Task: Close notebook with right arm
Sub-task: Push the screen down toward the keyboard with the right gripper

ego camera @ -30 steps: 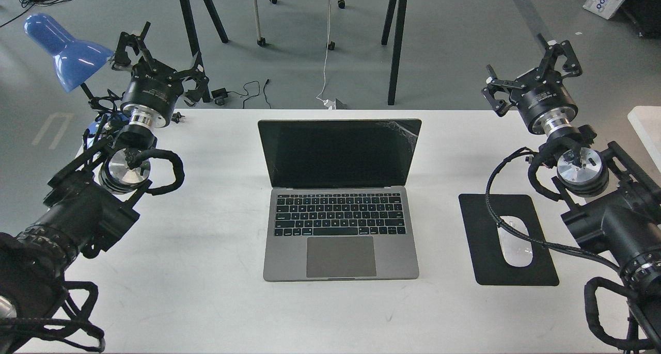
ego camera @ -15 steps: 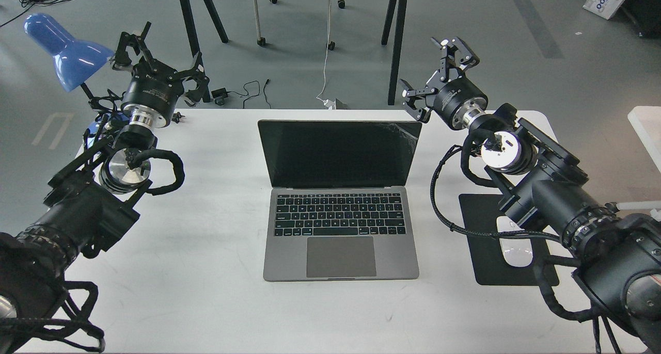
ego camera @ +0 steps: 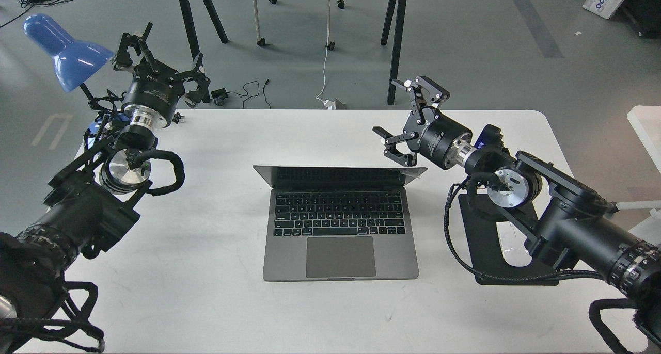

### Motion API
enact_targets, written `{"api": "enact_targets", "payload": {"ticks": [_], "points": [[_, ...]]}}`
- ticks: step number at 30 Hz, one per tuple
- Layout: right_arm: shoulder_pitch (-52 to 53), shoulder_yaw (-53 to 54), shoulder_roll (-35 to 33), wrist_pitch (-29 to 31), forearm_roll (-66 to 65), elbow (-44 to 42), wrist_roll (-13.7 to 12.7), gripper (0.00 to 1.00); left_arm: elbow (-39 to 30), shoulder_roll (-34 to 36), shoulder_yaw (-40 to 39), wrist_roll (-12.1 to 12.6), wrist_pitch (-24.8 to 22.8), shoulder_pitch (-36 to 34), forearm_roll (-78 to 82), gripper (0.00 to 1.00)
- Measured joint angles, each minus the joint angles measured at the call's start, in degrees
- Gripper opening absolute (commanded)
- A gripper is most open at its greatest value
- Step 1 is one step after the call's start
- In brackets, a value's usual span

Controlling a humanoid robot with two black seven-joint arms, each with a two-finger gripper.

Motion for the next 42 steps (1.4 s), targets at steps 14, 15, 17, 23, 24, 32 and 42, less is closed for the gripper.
{"api": "enact_targets", "payload": {"ticks": [14,15,17,23,24,32,42], "points": [[-9.02,-6.28,-3.77,-0.12,-5.69,4.79,0.41,1.00,0.01,0.00,-0.09,-0.05,0.00,0.00,0.00,1.00],[-9.39,-6.47,-3.77,-0.11,-6.15,4.79,0.42,1.00,0.01,0.00,-0.09,-0.05,0.00,0.00,0.00,1.00],[-9.91,-7.17,-3.77,-0.10,-6.82,4.71,0.42,1.00,0.01,0.00,-0.09,-0.05,0.00,0.00,0.00,1.00],[-10.20,-11.19,-3.59,-0.15,-9.41,4.03,0.42,1.00,0.01,0.00,-0.09,-0.05,0.00,0.00,-0.01,1.00],[-10.29,-11.43,-3.59,-0.17,-9.54,4.01,0.42,1.00,0.01,0.00,-0.09,-0.05,0.00,0.00,0.00,1.00],[-10.67,-11.53,-3.66,-0.20,-9.79,4.13,0.54,1.00,0.01,0.00,-0.09,-0.05,0.00,0.00,-0.03,1.00],[-9.16,8.03,-3.90,0.40,-9.49,4.73,1.07,1.00,0.01,0.00,-0.09,-0.01,0.00,0.00,-0.04,1.00]]}}
